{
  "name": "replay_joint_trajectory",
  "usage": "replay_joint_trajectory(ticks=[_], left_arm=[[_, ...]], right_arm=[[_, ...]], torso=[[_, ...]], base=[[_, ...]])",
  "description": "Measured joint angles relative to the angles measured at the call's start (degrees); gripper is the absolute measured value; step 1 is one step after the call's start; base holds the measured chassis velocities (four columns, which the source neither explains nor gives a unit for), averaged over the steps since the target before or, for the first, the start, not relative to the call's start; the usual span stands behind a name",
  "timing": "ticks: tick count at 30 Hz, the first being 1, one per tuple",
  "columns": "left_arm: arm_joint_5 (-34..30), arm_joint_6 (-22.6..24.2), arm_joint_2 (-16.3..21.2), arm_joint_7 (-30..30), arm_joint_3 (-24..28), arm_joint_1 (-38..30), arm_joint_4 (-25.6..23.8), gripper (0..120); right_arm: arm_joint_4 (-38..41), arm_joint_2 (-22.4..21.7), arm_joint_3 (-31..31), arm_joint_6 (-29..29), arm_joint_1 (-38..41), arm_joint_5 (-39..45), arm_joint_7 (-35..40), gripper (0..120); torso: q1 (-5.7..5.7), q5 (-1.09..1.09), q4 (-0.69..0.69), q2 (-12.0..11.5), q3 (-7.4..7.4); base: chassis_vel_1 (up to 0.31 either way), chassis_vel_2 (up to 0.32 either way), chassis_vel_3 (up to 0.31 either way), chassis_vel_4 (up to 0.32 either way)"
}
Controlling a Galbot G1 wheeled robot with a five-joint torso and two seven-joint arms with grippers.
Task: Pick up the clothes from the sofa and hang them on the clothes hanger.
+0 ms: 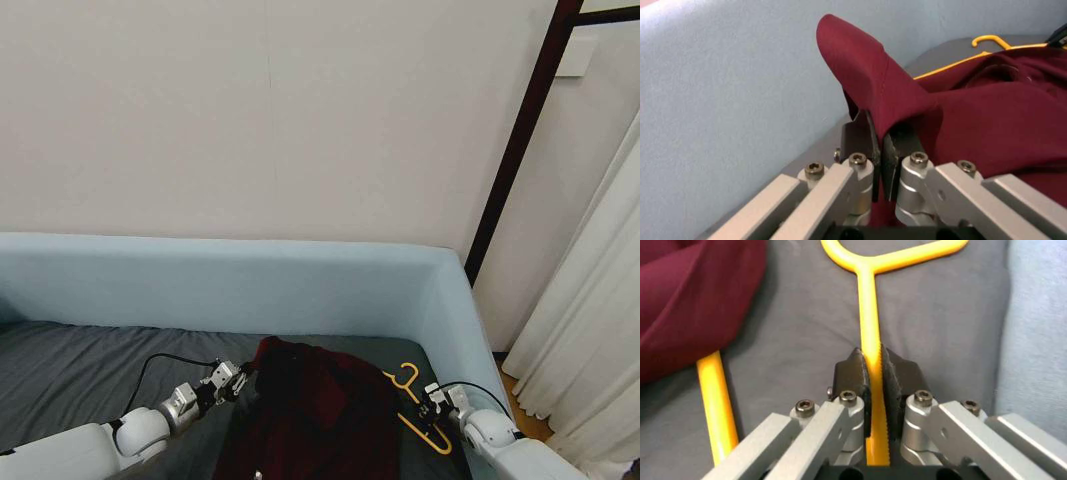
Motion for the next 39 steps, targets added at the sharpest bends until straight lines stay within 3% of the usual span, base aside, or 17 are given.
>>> replay_joint_trajectory(ticks=[9, 13, 18, 26, 33, 39], left_arm=[[0.02, -0.12, -0.35, 0.06, -0.04, 0.18, 0.02, 0], [-0.04, -0.13, -1.23, 0.0, -0.06, 0.04, 0.39, 0], [-0.1, -0.13, -1.38, -0.14, 0.22, -0.33, 0.47, 0], [-1.35, -0.2, -1.11, 0.06, 0.31, -2.22, -0.36, 0], [-1.96, -0.83, -0.61, 0.75, 0.72, -4.05, -1.01, 0], [-3.32, -0.8, 0.61, 1.21, 1.52, -6.44, -2.71, 0]], right_arm=[[6.79, -2.66, 1.3, 2.74, -2.4, 1.18, 3.64, 4], [14.98, -4.46, 2.06, 8.74, -4.28, -0.72, 10.67, 4], [19.0, -5.05, 3.45, 14.17, -5.16, -3.83, 13.81, 4], [25.54, -8.08, 6.57, 23.06, -11.17, -15.44, 17.87, 4], [29.74, -9.7, 8.21, 26.24, -17.8, -30.08, 20.31, 4], [33.08, -9.66, 8.63, 27.15, -21.67, -37.05, 21.33, 4]], torso=[[0.0, -0.01, -0.05, 0.0, 0.01], [0.0, 0.0, -0.01, 0.0, 0.01], [0.0, 0.0, -0.01, 0.0, 0.01], [0.0, -0.01, -0.02, 0.0, 0.0], [0.0, 0.0, 0.0, 0.0, 0.0], [0.0, 0.0, -0.03, 0.0, 0.0]], base=[[0.0, 0.0, 0.0, 0.0], [0.0, 0.0, 0.0, 0.0], [0.0, 0.0, 0.0, 0.0], [0.0, 0.0, 0.0, 0.0], [0.0, 0.0, 0.0, 0.0], [0.0, 0.0, 0.0, 0.0]])
